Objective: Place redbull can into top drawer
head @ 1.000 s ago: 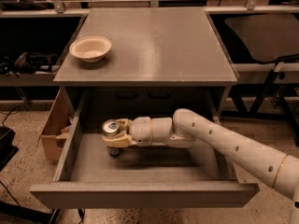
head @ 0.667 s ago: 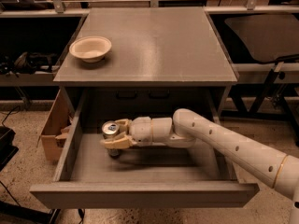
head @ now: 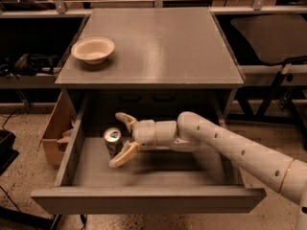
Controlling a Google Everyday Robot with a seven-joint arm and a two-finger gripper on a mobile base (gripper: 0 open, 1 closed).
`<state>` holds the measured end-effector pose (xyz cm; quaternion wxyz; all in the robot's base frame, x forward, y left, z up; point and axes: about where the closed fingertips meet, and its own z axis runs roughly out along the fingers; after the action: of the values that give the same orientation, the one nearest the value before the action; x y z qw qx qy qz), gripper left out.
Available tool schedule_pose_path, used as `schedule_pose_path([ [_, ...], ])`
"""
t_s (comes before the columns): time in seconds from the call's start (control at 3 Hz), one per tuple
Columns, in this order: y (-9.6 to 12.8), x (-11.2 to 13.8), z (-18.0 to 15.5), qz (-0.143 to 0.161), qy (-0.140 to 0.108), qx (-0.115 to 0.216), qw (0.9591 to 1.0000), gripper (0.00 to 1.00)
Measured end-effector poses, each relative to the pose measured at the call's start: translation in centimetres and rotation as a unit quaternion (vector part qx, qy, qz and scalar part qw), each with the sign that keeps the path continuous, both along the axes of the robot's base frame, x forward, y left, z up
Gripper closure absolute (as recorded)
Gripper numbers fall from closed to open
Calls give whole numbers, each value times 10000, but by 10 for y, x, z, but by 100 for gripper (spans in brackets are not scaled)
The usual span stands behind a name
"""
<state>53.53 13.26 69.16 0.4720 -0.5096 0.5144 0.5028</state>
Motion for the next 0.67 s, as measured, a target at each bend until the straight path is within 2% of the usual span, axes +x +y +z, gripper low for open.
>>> schedule_pose_path([
  [0.33, 1, -2, 3, 87, 37, 140, 9999, 0],
  [0.67, -26, -29, 30, 224, 153, 103, 9996, 0],
])
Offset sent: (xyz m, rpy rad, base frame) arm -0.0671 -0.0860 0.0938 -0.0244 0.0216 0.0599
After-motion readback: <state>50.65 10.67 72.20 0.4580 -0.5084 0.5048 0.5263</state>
